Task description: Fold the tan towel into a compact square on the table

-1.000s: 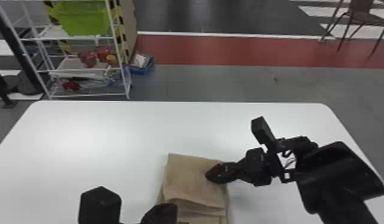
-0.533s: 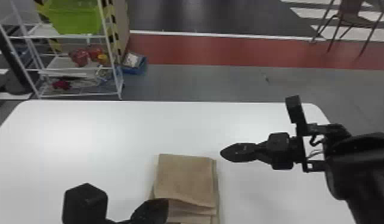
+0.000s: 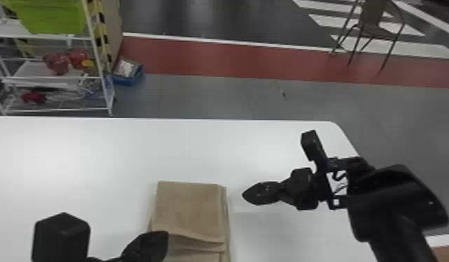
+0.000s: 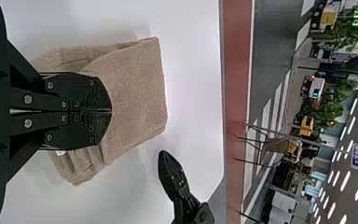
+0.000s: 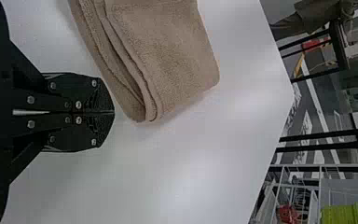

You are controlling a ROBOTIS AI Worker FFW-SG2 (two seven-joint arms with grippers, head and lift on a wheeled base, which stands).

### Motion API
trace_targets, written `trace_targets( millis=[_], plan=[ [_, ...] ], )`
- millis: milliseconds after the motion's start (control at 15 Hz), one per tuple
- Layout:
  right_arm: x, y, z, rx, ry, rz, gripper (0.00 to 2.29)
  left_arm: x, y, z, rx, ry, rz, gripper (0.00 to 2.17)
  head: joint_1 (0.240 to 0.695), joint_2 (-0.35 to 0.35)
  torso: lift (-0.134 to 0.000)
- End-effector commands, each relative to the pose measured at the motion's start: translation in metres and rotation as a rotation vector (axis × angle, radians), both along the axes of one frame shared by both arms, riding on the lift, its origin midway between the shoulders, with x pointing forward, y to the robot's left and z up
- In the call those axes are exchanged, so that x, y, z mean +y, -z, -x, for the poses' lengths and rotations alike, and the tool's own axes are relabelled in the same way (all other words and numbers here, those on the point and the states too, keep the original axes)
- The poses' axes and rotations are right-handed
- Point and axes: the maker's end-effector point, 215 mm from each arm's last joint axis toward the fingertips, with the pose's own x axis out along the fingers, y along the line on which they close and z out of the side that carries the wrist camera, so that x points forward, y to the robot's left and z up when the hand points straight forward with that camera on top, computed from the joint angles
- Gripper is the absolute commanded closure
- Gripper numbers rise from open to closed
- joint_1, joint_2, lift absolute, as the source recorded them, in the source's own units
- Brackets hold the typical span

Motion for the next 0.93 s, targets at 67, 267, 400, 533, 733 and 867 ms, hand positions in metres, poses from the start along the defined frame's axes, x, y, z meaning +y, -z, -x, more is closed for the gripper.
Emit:
trace_targets(
  millis=[67, 267, 400, 533, 733, 867],
  plan=[
    [0.024, 0.01, 0.003, 0.051, -0.014, 0.012, 1.86, 0.008, 0.008, 0.002, 0.043, -0.008, -0.007, 1.88, 0.695, -0.165, -0.123],
    [0.043, 0.003, -0.004, 0.047, -0.031, 0.016, 1.86, 0.007, 0.007, 0.001, 0.042, -0.009, -0.003, 1.88, 0.695, -0.134, -0.123],
    [0.053, 0.002, -0.007, 0.052, -0.038, 0.018, 1.86, 0.008, 0.006, 0.0, 0.037, -0.01, -0.003, 1.88, 0.695, -0.116, -0.123],
    [0.064, 0.002, -0.01, 0.056, -0.046, 0.02, 1.86, 0.008, 0.003, 0.0, 0.034, -0.01, -0.003, 1.88, 0.695, -0.093, -0.123],
    [0.077, 0.001, -0.016, 0.062, -0.054, 0.011, 1.86, 0.007, 0.001, 0.001, 0.031, -0.01, -0.001, 1.88, 0.695, -0.07, -0.123],
    [0.08, 0.002, -0.014, 0.07, -0.054, 0.007, 1.86, 0.009, 0.0, 0.002, 0.03, -0.012, -0.002, 1.88, 0.695, -0.054, -0.123]
  ],
)
